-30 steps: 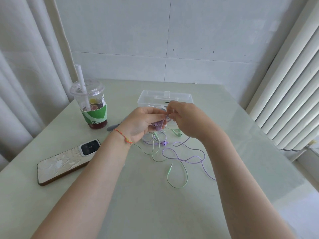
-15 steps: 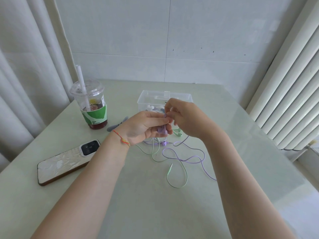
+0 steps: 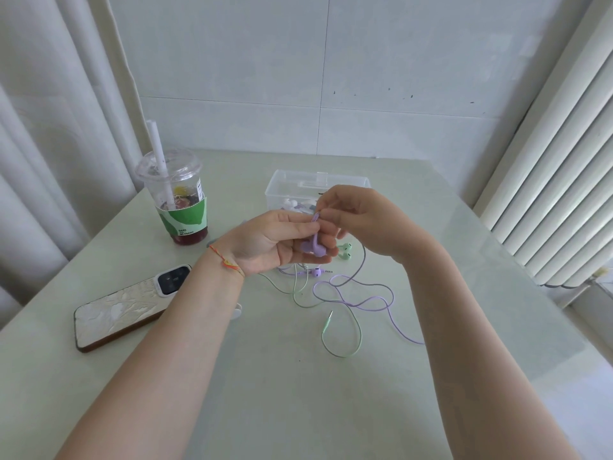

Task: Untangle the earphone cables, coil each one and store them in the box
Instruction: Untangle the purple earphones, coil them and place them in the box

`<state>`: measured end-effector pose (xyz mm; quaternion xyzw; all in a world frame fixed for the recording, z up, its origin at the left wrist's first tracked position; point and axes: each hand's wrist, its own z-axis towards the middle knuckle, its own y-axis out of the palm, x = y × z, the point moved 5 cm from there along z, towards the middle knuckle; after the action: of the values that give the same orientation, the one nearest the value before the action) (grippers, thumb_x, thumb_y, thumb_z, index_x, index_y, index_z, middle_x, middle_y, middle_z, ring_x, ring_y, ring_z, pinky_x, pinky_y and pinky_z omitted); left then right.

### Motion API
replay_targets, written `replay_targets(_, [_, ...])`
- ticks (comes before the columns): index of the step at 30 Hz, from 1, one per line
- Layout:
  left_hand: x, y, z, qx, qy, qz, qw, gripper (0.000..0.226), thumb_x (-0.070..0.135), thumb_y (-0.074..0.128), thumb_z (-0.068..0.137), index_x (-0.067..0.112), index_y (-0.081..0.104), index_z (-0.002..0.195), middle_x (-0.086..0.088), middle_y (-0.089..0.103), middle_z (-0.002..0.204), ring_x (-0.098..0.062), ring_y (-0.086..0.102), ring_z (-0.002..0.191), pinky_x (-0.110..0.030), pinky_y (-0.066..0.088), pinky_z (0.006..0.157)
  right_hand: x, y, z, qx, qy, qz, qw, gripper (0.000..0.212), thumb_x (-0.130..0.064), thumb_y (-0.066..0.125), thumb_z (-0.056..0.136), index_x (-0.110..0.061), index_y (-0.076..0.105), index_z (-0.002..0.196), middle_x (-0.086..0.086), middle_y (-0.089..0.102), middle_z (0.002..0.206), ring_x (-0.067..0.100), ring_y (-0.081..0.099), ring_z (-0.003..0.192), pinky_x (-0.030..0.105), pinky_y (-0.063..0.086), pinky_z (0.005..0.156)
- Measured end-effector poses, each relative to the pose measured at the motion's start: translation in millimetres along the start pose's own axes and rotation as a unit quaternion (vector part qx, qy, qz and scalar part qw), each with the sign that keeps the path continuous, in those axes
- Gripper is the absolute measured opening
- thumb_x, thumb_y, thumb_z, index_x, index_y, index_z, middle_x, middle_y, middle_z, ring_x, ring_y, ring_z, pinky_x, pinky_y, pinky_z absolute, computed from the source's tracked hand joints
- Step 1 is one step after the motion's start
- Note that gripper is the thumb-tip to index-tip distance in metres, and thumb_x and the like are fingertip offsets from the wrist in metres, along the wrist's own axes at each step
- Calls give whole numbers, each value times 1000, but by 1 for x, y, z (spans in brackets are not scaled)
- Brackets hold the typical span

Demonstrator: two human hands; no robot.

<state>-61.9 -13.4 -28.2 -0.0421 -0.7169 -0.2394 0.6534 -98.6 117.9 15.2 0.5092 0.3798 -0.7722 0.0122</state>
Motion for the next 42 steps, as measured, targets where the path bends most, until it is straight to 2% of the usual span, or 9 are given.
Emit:
replay_targets(4, [10, 4, 0, 7, 37, -92, 995, 28, 18, 50, 88, 10, 77, 88, -3, 72, 84, -23, 71, 85, -37, 58, 79, 1, 2, 1, 21, 8, 105, 994, 16, -11, 55, 97, -11, 71, 101, 12, 69, 85, 19, 62, 69, 35, 54, 67])
replay_targets(10, [22, 2, 1, 68, 89, -211, 971, 25, 22, 53, 87, 13, 76, 90, -2, 74, 93, -19, 71, 98, -21, 57, 59, 7, 18, 2, 33, 65, 64, 995, 24, -19, 52, 97, -5, 64, 81, 2, 59, 63, 19, 47, 48, 33, 38, 53])
replay_targets(16, [18, -15, 9, 157, 124, -153, 968, 18, 22, 51, 98, 15, 66, 102, -2, 69, 94, -18, 66, 111, -18, 55, 62, 2, 31, 1, -6, 91, -1, 996, 26, -19, 48, 98, -5, 59, 79, 2, 53, 63, 16, 48, 42, 20, 40, 46])
replay_targets(20, [17, -25, 10, 195, 150, -49, 968, 17, 10, 51, 98, 12, 67, 93, -1, 69, 96, -16, 62, 118, -19, 51, 66, 6, 37, 2, -45, 110, -1, 993, 23, -11, 49, 95, -20, 63, 79, 6, 60, 63, 28, 65, 58, 36, 57, 64])
replay_targets(23, [14, -30, 8, 223, 140, 17, 965, 16, 7, 55, 96, 9, 68, 88, 2, 70, 101, -12, 67, 106, -23, 52, 62, 5, 34, 2, -40, 109, -15, 993, 15, -15, 53, 94, -15, 67, 89, 5, 66, 63, 31, 69, 68, 39, 56, 74])
replay_targets(25, [11, -33, 6, 246, 117, 85, 958, 14, 7, 57, 94, 9, 69, 87, 10, 72, 95, -8, 69, 88, -22, 52, 57, 3, 29, 2, -28, 107, -35, 993, 15, -19, 56, 95, -11, 66, 87, -1, 61, 57, 19, 63, 54, 26, 50, 58])
replay_targets(29, [2, -29, 8, 184, 32, 161, 969, 16, 3, 54, 95, 10, 68, 98, -6, 68, 87, -10, 61, 76, -20, 52, 56, -2, 9, 3, 35, 78, -105, 991, 18, -25, 61, 93, -12, 69, 83, -9, 42, 53, 5, 37, 43, 14, 27, 42])
replay_targets(34, [-2, -11, 7, 82, -27, 99, 991, 21, -2, 41, 98, 3, 61, 99, -16, 63, 91, -27, 64, 94, -26, 57, 59, -1, -5, 1, 82, 62, -99, 990, 15, -23, 63, 91, -13, 68, 80, -11, 39, 47, 5, 33, 38, 12, 24, 37])
replay_targets(42, [7, 4, 2, 17, -23, 32, 999, 21, 20, 47, 97, 7, 62, 92, -10, 58, 81, -26, 69, 86, -25, 56, 53, 2, -13, 2, 145, 48, -29, 988, 12, -26, 65, 89, -18, 71, 81, -15, 36, 38, 6, 30, 39, 13, 22, 39])
